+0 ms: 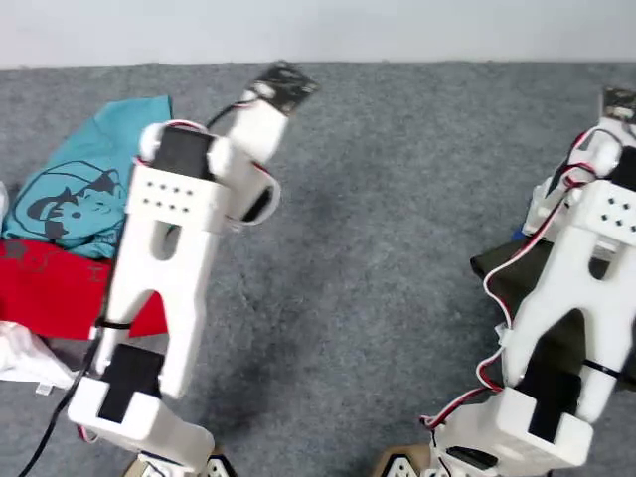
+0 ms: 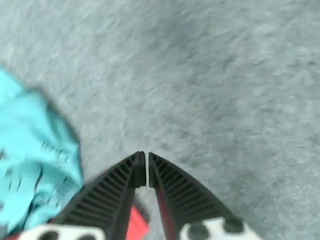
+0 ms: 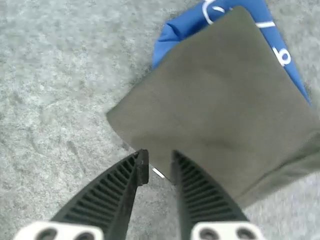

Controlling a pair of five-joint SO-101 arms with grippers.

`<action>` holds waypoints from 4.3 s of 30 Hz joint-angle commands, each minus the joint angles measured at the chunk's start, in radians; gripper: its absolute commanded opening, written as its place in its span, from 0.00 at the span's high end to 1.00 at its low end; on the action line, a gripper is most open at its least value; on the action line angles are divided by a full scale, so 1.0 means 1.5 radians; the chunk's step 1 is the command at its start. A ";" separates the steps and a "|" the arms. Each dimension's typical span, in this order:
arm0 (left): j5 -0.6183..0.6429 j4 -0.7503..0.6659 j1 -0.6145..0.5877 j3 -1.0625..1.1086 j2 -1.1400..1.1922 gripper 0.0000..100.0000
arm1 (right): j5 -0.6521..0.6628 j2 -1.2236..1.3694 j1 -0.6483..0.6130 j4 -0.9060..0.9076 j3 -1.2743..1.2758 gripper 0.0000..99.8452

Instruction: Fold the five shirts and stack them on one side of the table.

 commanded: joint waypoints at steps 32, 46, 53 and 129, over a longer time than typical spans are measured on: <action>-0.021 0.013 -0.292 0.027 0.453 0.99 | 0.041 -0.034 -0.064 0.017 0.103 0.78; -0.004 0.010 0.014 -0.122 0.012 0.99 | 0.020 -0.034 -0.018 0.012 0.103 0.82; -0.004 -0.014 0.228 -0.305 -0.048 0.99 | 0.020 -0.034 0.046 0.008 0.103 0.87; -0.004 0.011 -0.361 0.028 0.327 0.99 | 0.126 0.197 -0.677 -0.171 0.150 0.86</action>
